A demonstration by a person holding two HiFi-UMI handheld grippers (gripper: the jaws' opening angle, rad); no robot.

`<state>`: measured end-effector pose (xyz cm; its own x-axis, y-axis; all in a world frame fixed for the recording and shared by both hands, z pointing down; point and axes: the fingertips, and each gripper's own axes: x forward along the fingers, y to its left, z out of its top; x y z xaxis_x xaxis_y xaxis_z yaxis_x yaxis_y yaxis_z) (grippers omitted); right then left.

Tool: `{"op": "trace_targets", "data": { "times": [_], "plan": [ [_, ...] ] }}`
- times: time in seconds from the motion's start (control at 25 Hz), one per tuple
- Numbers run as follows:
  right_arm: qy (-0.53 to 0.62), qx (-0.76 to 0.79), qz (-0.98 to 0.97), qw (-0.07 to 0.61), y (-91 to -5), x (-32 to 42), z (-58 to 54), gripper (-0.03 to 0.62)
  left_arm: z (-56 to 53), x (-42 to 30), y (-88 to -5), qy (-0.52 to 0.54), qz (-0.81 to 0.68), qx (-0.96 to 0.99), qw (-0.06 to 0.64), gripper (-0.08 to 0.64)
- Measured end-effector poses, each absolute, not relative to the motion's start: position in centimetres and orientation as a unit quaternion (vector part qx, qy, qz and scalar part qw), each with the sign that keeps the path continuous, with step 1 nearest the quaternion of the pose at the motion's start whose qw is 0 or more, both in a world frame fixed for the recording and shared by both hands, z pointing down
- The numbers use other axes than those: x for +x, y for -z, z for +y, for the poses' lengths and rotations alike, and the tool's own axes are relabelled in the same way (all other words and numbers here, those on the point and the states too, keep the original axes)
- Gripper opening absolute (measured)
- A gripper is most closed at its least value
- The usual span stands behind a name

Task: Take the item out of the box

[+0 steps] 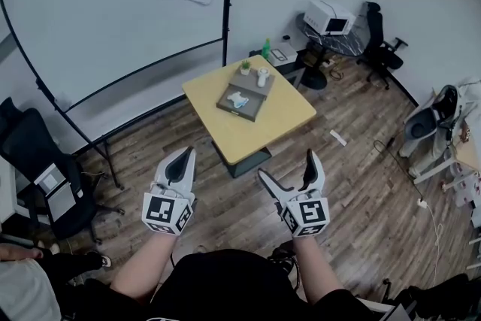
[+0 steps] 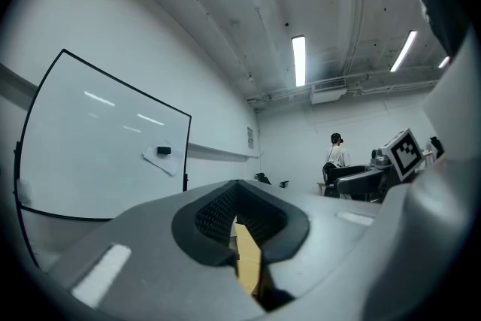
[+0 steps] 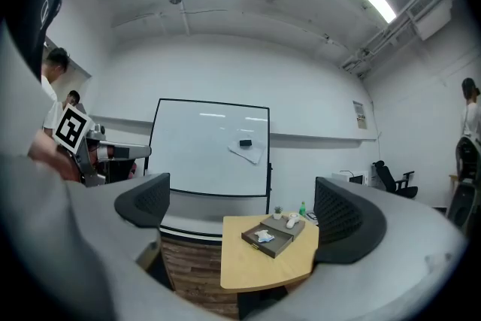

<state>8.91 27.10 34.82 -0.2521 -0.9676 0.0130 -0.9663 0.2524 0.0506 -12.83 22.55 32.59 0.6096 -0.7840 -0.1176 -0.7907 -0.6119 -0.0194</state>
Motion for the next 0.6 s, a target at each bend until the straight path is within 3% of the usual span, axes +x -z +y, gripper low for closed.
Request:
{"op": "trace_targets", "data": {
  "times": [0.6],
  "plan": [
    [-0.005, 0.582, -0.813, 0.015, -37.6, 12.6, 21.9, 0.597, 17.8, -9.0, -35.3, -0.031, 0.459, -0.887, 0.027, 0.000]
  ]
}}
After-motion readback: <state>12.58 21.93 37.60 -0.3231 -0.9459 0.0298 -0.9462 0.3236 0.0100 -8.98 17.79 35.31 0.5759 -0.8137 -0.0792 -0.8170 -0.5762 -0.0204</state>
